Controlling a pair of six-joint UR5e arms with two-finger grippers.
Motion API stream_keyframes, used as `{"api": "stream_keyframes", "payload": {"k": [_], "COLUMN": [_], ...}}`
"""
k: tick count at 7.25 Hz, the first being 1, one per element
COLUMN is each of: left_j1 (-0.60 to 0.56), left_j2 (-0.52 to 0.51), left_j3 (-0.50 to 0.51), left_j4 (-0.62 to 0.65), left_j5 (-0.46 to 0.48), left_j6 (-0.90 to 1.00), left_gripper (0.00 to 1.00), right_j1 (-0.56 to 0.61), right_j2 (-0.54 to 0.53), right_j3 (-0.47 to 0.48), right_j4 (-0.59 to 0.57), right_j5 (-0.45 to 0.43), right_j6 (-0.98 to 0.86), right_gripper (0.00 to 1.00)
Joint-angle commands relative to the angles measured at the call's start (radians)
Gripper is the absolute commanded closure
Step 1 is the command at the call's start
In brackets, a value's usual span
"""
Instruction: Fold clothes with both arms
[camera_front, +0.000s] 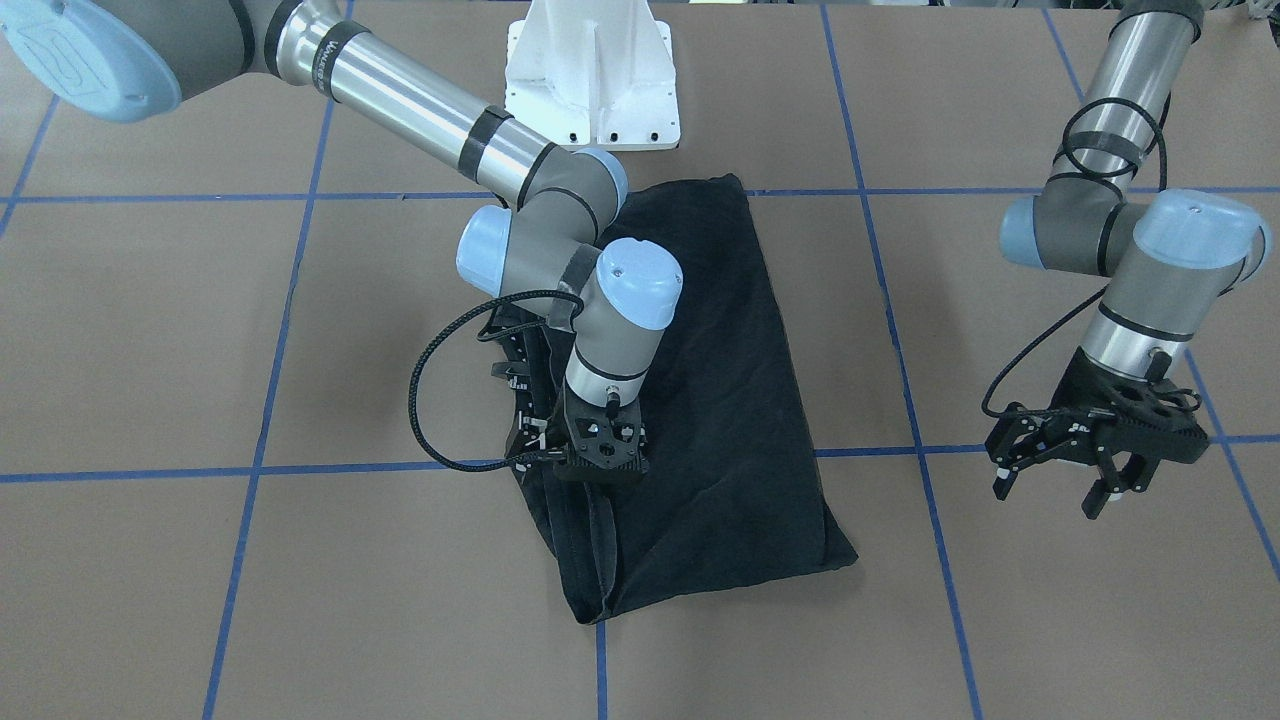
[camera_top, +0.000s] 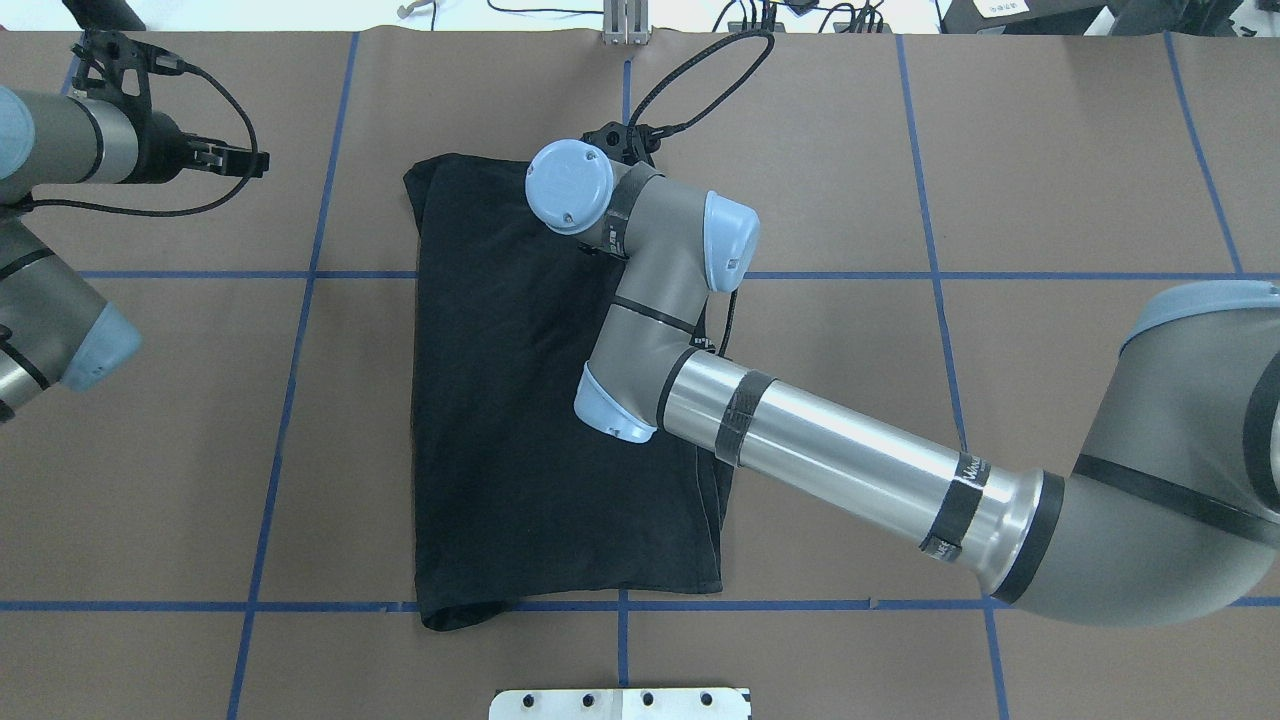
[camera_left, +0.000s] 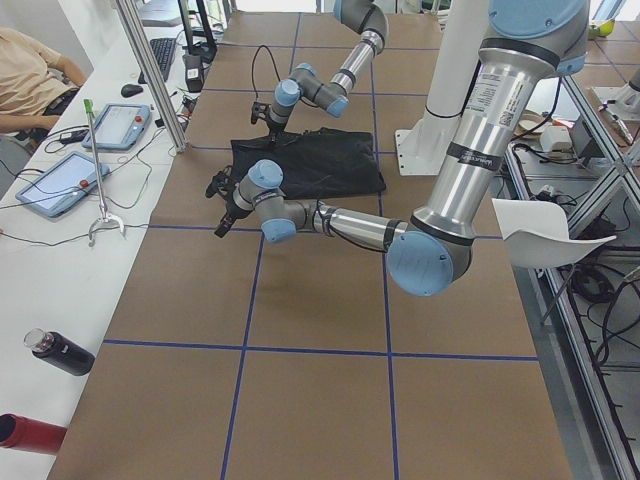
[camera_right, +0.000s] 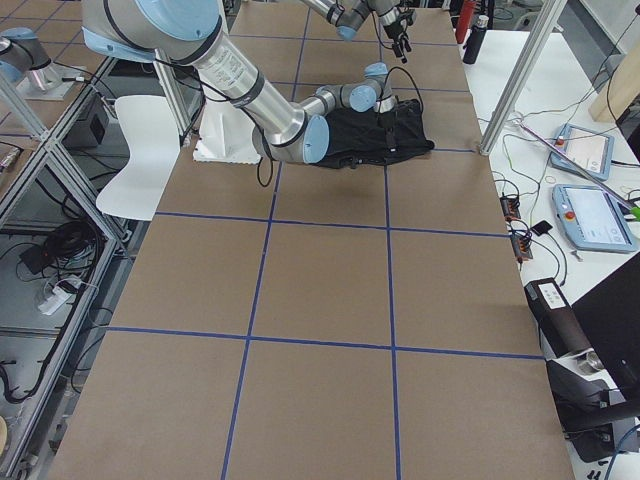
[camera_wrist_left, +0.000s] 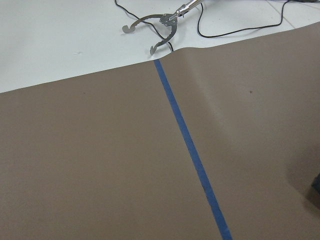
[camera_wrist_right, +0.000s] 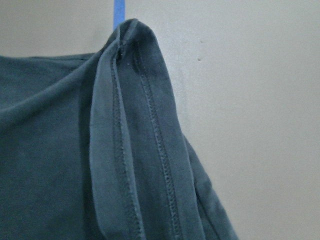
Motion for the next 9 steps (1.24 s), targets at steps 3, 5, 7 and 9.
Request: {"api": "stream_keyframes", "payload": {"k": [3, 5, 7, 9], "left_j1": [0.001, 0.001, 0.018, 0.128], "left_j2": [0.000, 0.002, 0.020, 0.084], "left_j3": [-0.003, -0.050, -0.131, -0.244], "left_j4": [-0.006, 0.015, 0.064, 0.064], "left_j5": [0.000, -0.024, -0.066, -0.058], "left_j6": [-0.026, -0.028, -0.098, -0.268], "left_gripper": [0.00, 0.00, 0.00, 0.00], "right_j1": [0.058, 0.061, 0.061, 0.020], "right_j2": [-0.028, -0.120, -0.195, -0.426], "right_j3": [0.016, 0.224, 0.410, 0.757], "right_j4": [-0.142, -0.142, -0.135, -0.127], "right_j5": [0.000, 0.029, 0.095, 0.106], "right_j6": [-0.114, -0.116, -0.097, -0.081], "right_gripper": [0.00, 0.00, 0.00, 0.00]}}
